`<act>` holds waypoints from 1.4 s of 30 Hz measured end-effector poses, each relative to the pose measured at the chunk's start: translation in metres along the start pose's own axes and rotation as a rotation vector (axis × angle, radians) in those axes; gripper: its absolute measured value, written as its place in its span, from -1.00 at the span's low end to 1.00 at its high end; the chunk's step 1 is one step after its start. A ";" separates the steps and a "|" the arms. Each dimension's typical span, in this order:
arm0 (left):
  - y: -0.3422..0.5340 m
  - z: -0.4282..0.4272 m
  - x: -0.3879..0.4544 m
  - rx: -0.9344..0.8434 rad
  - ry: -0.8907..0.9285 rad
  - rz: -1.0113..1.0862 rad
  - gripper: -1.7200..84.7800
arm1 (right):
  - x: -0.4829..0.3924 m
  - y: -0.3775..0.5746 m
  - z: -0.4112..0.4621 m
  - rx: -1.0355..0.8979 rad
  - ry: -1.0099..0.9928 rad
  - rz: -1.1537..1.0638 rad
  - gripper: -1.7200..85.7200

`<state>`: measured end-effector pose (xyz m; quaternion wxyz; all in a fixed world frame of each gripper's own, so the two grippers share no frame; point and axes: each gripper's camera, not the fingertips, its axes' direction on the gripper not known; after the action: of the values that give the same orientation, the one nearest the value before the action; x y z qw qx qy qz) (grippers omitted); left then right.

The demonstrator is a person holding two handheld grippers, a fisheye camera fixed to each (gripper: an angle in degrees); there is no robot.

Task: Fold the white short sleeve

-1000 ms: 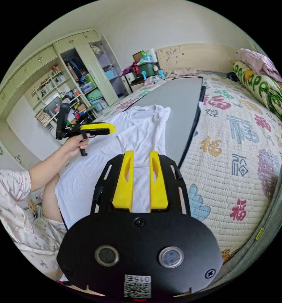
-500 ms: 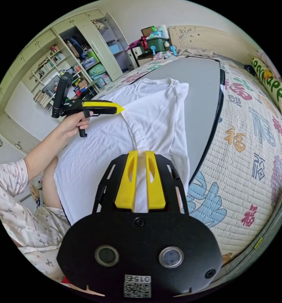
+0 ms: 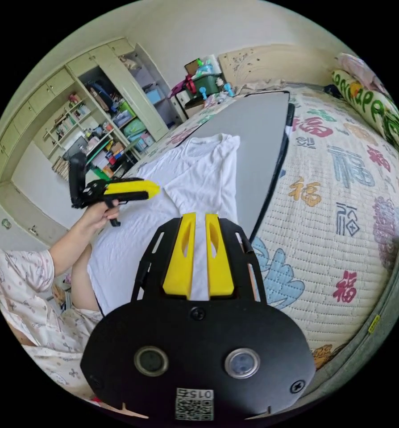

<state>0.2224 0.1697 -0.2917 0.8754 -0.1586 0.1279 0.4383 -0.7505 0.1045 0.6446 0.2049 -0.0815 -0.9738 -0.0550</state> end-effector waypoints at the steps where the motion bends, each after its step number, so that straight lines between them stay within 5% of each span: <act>1: -0.015 -0.007 0.021 0.005 0.058 0.051 -0.88 | 0.018 0.005 -0.002 0.034 0.036 0.030 -0.85; 7: -0.086 -0.007 0.074 -0.088 0.161 0.128 -0.89 | 0.092 0.025 0.032 -0.034 0.178 0.116 -0.87; 14: -0.137 -0.085 0.037 -0.067 0.210 0.031 -0.88 | 0.148 0.058 0.055 -0.049 0.254 0.078 -0.86; 23: -0.019 -0.303 -0.192 0.204 -0.125 -0.731 -0.72 | 0.211 0.125 0.045 -0.006 0.389 0.086 -0.83; 35: -0.045 -0.363 -0.274 0.210 0.070 -0.877 -0.80 | 0.118 0.065 0.181 -0.058 0.034 -0.278 -0.80; 42: -0.040 -0.402 -0.292 0.297 0.219 -1.017 -0.95 | 0.064 -0.005 0.352 -0.200 -0.097 -0.311 -0.77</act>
<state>0.0504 -0.2214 -0.5474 0.9717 -0.1197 0.1859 -0.0827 -0.9464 0.1580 0.3500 0.1378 0.0474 -0.9731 -0.1787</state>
